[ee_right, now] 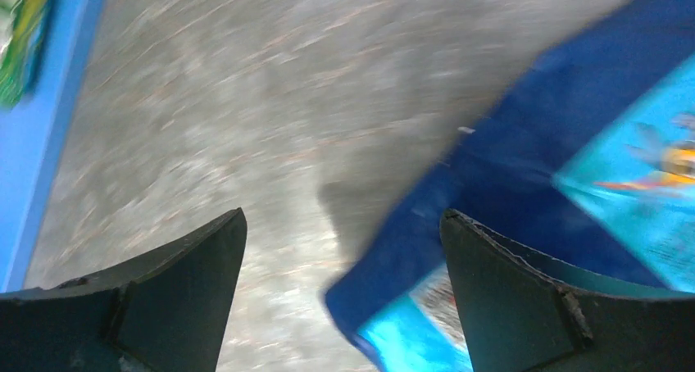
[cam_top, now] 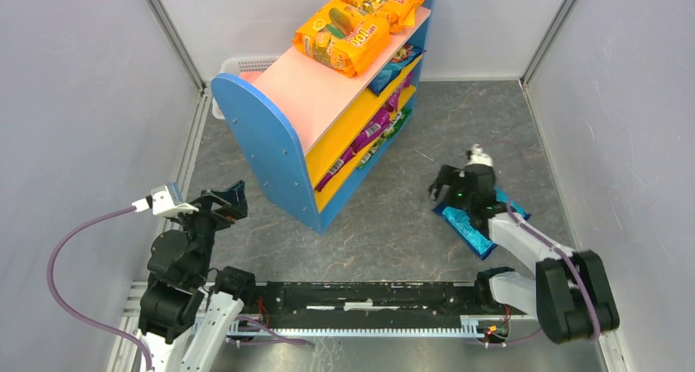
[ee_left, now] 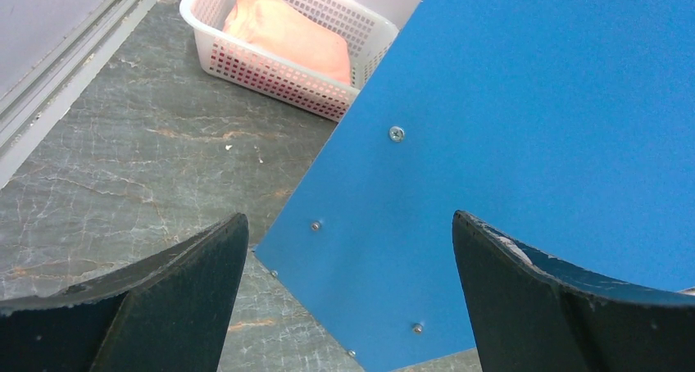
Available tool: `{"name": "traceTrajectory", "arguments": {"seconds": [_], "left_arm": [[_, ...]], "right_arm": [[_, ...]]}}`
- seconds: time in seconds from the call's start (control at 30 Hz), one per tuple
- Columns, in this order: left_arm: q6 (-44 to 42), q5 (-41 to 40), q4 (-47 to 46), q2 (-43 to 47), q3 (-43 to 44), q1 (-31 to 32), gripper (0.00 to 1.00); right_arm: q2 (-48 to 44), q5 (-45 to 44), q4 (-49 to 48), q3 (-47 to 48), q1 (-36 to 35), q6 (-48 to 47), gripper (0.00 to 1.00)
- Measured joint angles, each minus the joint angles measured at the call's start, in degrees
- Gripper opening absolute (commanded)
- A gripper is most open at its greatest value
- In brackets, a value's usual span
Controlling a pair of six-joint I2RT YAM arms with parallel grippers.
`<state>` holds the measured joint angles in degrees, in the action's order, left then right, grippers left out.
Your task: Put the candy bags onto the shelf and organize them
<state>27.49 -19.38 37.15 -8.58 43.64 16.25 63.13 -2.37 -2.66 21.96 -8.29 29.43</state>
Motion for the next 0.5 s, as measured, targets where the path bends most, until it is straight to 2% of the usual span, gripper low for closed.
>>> {"name": "traceTrajectory", "arguments": {"seconds": [0.17,0.3,0.4,0.5], "left_arm": [[0.0,0.0,0.0,-0.3,0.0,0.0,1.0],[0.0,0.0,0.0,-0.3,0.0,-0.2,1.0],[0.0,0.0,0.0,-0.3,0.0,-0.3,1.0],[0.0,0.0,0.0,-0.3,0.0,-0.4,1.0]], "right_arm": [[9.6,2.8,-0.2,7.8,-15.7,0.3,0.94],[13.1,4.4,2.2,17.5,-24.1,-2.9,0.97],[11.3,3.6,4.2,20.9,-24.8,-4.9,0.98],[6.5,0.5,8.6,20.2,-21.5,-6.4,0.98]]}}
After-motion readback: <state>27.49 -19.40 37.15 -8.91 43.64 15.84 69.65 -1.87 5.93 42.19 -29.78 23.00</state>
